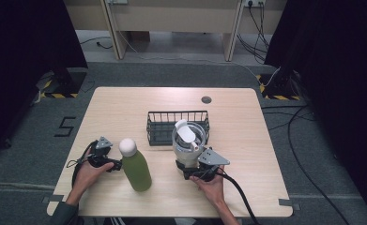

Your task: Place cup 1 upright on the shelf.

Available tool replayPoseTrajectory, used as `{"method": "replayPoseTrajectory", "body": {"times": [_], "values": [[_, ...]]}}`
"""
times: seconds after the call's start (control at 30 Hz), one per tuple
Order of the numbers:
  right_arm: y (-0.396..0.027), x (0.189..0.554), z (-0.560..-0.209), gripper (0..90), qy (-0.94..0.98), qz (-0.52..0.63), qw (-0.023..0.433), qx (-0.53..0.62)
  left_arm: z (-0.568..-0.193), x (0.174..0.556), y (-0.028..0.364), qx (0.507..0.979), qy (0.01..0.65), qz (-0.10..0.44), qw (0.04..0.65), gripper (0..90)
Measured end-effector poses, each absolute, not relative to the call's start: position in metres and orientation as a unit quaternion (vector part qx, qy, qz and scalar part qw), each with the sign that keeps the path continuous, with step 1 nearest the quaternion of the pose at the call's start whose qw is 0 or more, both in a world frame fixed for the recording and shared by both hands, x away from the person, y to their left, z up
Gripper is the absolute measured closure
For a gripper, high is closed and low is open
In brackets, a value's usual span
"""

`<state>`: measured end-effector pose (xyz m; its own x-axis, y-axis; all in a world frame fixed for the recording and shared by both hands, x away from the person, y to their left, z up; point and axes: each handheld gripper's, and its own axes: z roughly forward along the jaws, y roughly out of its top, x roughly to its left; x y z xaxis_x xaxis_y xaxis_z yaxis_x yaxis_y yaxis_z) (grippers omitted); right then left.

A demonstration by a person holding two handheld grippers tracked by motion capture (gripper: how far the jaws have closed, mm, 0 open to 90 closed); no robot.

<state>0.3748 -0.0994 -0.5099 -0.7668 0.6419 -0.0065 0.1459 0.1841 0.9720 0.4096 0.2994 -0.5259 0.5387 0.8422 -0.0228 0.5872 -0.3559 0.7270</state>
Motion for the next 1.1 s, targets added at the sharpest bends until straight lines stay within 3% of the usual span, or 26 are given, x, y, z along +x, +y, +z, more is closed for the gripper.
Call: {"method": "replayPoseTrajectory", "body": {"times": [1.1], "values": [[-0.0962,0.373,-0.5064,10.8,0.734,0.574,0.217,0.289,-0.5257,0.4094,0.2992,0.805,0.442,0.181,0.352,0.0]]}}
